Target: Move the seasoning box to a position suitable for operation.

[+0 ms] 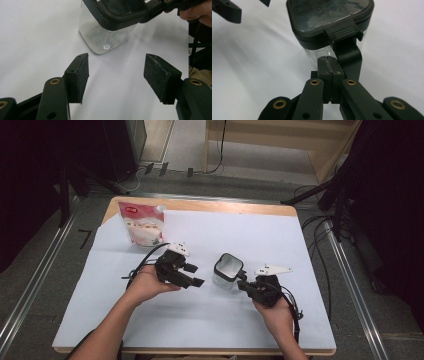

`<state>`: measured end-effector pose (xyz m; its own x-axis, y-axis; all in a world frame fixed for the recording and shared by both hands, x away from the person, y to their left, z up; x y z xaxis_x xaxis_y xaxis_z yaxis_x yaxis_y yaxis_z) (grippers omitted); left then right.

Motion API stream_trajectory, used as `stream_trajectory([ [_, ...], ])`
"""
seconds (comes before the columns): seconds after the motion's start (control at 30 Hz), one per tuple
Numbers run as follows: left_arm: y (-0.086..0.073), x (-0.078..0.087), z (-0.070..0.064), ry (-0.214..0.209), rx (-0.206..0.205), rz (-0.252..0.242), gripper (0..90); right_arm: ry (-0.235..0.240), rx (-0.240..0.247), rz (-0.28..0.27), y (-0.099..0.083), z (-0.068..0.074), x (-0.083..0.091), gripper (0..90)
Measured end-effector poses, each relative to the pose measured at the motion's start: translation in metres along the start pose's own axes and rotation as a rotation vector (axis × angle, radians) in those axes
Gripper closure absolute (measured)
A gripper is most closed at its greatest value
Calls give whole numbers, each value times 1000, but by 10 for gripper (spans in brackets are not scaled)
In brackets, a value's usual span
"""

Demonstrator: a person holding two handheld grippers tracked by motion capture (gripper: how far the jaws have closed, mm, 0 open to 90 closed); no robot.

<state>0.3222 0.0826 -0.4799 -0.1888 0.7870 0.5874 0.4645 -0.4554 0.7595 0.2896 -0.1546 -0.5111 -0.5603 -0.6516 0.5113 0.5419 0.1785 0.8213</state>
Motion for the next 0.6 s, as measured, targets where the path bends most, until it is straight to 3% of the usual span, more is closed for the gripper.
stream_trajectory([
  [0.27,1,-8,-2,0,-5,11,382,-24,-30,0,4,-18,-1,900],
  [0.43,9,-15,4,0,-3,-21,376,-36,-32,-2,8,-28,0,900],
  [0.5,14,-20,5,-48,18,-27,384,-36,-28,2,11,-33,-1,900],
  [0.6,18,-24,6,-40,4,-19,361,-35,-8,17,13,-35,-2,900],
])
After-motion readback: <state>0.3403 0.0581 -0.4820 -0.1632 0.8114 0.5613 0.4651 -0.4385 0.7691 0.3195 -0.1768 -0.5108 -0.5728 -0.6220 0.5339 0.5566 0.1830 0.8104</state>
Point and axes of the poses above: each handheld gripper's, and its own axes: x roughly backward along the jaws, y roughly out of its top, z roughly to its left, the point moved 5 cm from there along -x, roughly forward along the jaws, and after that the axes turned 9 degrees about -z, right-handed, at the moved point
